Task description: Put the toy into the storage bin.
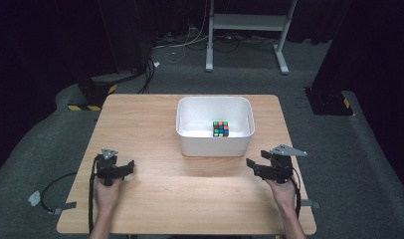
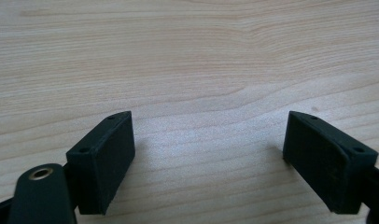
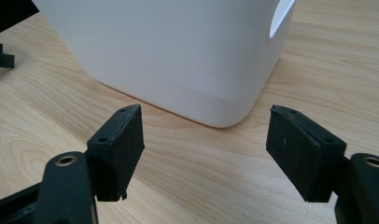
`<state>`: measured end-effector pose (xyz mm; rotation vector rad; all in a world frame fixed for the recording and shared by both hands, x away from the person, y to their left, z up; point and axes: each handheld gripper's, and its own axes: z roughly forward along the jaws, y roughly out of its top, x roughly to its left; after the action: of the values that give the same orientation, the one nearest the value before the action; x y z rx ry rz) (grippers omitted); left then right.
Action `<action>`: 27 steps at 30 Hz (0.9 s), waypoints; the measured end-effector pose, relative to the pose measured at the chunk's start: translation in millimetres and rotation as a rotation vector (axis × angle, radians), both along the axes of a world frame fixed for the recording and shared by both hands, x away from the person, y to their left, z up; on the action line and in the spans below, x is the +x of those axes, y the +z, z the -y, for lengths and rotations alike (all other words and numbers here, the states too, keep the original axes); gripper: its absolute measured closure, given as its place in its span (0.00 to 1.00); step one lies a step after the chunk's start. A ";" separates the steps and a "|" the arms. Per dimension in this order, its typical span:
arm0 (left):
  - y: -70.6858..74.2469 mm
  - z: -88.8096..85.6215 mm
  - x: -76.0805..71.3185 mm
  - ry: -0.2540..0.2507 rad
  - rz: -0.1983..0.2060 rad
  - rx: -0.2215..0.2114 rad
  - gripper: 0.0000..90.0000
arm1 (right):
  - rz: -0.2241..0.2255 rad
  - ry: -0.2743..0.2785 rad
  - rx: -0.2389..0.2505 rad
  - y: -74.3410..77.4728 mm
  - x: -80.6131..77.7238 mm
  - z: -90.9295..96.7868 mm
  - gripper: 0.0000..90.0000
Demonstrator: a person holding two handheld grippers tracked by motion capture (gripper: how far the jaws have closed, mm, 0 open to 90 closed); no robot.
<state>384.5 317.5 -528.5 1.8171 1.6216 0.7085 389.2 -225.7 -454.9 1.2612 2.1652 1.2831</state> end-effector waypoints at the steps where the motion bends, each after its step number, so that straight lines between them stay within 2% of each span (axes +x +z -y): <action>1: 0.0 0.0 0.0 0.000 0.000 0.000 0.19 | -0.002 0.003 0.001 -0.4 0.2 -0.1 0.29; 17: 0.0 0.0 0.0 0.000 0.000 0.000 0.19 | -0.045 0.015 -0.006 -13.2 6.7 -3.5 0.25; 27: 0.0 0.0 0.0 0.000 0.000 0.000 0.19 | -0.056 0.008 -0.018 -19.6 11.1 -5.3 0.25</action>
<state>384.5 317.5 -528.4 1.8172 1.6215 0.7085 400.3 -220.4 -474.5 1.2970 2.2175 1.2425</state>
